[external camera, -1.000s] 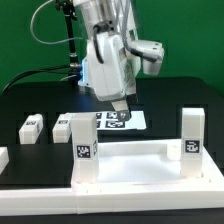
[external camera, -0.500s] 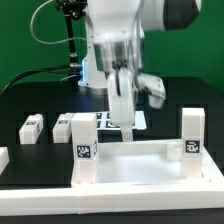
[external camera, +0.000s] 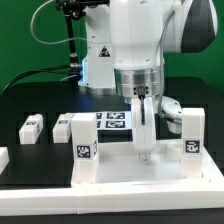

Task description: Assemble desk

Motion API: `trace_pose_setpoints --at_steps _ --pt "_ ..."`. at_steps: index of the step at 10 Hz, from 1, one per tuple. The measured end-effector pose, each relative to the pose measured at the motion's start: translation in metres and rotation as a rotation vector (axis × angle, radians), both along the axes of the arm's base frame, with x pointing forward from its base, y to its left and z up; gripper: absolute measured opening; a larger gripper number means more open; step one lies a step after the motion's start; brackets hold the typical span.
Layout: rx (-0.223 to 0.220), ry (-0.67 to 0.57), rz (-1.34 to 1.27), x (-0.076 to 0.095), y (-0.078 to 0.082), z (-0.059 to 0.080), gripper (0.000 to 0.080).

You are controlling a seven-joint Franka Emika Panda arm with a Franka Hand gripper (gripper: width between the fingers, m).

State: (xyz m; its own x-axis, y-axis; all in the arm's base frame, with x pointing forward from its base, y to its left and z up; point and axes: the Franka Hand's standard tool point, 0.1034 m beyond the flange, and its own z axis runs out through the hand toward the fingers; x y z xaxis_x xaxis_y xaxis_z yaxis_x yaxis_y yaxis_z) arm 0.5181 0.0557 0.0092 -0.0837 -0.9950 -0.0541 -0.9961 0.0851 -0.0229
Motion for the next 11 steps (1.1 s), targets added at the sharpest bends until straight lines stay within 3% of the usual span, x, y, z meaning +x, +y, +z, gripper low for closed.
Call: trace_pose_setpoints --at_steps 1,4,5,6,11 --pt "0.0 0.0 0.0 -0.0001 0.0001 -0.0002 0.0649" --pt "0.0 0.001 0.002 -0.0002 0.0001 -0.0004 0.025" --pt "0.0 0.001 0.002 -0.0002 0.0001 -0.0004 0.025" --pt "0.0 0.002 0.008 -0.0008 0.0004 -0.0006 0.0066" --pt "-0.001 0.001 0.037 -0.0013 0.0012 -0.0006 0.0059"
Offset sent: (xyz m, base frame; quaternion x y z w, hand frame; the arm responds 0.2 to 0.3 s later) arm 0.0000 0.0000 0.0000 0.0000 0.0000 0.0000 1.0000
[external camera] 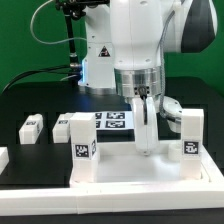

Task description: Assemble desk

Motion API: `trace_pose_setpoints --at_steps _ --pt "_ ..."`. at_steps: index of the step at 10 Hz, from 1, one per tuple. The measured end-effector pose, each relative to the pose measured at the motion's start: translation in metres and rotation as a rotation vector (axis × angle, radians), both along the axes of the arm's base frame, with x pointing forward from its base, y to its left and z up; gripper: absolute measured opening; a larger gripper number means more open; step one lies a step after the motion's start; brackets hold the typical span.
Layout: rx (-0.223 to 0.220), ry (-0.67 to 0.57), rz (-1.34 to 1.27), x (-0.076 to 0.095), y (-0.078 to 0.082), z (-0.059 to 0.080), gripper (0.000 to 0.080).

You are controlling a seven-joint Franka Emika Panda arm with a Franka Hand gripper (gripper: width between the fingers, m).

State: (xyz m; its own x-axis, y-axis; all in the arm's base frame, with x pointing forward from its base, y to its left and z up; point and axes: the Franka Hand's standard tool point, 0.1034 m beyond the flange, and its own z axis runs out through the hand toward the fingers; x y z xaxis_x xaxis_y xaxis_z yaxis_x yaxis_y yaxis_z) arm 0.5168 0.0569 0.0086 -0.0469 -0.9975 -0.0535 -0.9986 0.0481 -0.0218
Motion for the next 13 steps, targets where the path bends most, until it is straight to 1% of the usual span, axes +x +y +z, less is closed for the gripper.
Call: trace_pose_setpoints --at_steps 5,6,9,10,11,13 --pt "-0.001 -0.001 0.013 0.0 0.0 0.0 0.006" --pt "-0.004 -0.007 0.071 0.0 -0.002 0.0 0.006" --pt "-0.017 -0.013 0.364 -0.026 -0.033 0.001 0.0061" --pt "-0.018 -0.008 0.51 -0.035 -0.05 0.0 0.0061" --pt "-0.009 -0.01 0.706 -0.042 -0.068 -0.001 0.0062" --pt "-0.006 -0.016 0.818 -0.043 -0.073 -0.001 0.0061"
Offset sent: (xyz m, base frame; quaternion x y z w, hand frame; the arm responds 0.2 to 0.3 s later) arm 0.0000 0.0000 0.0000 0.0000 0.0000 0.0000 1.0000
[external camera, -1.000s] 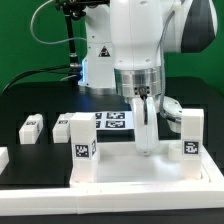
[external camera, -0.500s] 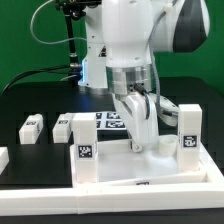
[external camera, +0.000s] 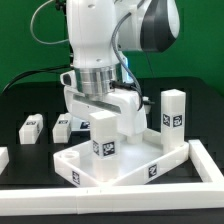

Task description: Assemble desk

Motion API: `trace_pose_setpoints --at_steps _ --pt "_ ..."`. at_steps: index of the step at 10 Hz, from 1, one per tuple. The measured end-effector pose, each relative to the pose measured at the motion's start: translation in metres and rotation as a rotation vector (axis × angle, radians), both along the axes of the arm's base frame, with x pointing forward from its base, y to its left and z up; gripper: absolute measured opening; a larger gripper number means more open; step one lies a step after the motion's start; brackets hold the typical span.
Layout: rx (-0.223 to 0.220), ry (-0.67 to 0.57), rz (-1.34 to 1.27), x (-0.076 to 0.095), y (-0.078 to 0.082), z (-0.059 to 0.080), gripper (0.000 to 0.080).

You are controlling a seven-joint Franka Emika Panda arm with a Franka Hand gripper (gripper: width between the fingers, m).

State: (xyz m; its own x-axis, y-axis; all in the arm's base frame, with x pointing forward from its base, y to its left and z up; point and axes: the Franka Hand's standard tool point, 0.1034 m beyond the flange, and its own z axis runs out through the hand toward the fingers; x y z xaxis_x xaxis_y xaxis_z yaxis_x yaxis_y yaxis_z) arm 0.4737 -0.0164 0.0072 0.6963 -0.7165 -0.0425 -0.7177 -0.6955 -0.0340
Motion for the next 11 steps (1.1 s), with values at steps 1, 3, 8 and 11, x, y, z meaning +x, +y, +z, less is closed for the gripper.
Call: trace_pose_setpoints --at_steps 1,3,8,11 --pt "-0.003 -0.007 0.061 0.001 -0.002 0.0 0.006" --pt "-0.005 -0.013 0.201 0.002 -0.003 0.001 0.006" --pt "-0.075 -0.068 0.863 0.06 -0.005 0.01 0.006" --pt "-0.075 -0.047 1.052 0.068 -0.012 0.005 0.0061"
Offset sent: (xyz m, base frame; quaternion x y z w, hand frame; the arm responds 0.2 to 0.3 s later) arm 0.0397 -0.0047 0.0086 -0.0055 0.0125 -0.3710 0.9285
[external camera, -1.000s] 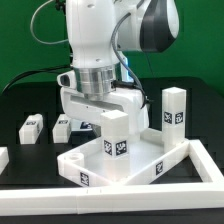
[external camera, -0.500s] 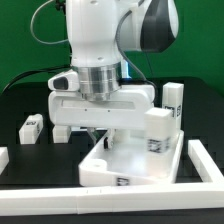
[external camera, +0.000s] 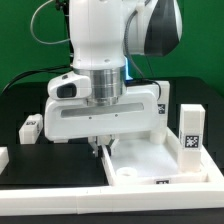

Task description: Assemble desk

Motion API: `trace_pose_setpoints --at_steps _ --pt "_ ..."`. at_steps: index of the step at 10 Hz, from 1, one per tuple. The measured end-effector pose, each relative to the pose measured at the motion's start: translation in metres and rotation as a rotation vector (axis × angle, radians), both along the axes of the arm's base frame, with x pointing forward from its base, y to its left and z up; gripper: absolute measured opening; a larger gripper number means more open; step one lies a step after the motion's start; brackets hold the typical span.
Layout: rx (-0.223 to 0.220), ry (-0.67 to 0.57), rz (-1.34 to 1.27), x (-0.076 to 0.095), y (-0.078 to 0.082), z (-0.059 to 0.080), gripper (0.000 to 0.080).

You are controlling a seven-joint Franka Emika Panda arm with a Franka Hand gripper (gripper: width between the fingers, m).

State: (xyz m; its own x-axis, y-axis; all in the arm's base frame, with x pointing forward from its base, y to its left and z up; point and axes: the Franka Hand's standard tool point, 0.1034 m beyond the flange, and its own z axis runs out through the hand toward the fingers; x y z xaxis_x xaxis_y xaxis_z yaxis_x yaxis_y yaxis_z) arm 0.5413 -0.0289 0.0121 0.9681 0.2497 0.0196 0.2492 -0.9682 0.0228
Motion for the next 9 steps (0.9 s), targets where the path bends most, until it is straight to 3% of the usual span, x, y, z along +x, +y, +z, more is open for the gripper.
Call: trace_pose_setpoints --at_steps 5,7,8,9 --pt "-0.036 0.003 0.227 0.001 -0.015 0.002 0.0061" --pt "-0.084 -0.019 0.543 0.016 -0.026 0.01 0.0061" --pt "-0.083 -0.025 0.71 0.023 -0.033 0.01 0.0061" --pt "-0.072 -0.032 0.797 0.036 -0.026 0.01 0.006"
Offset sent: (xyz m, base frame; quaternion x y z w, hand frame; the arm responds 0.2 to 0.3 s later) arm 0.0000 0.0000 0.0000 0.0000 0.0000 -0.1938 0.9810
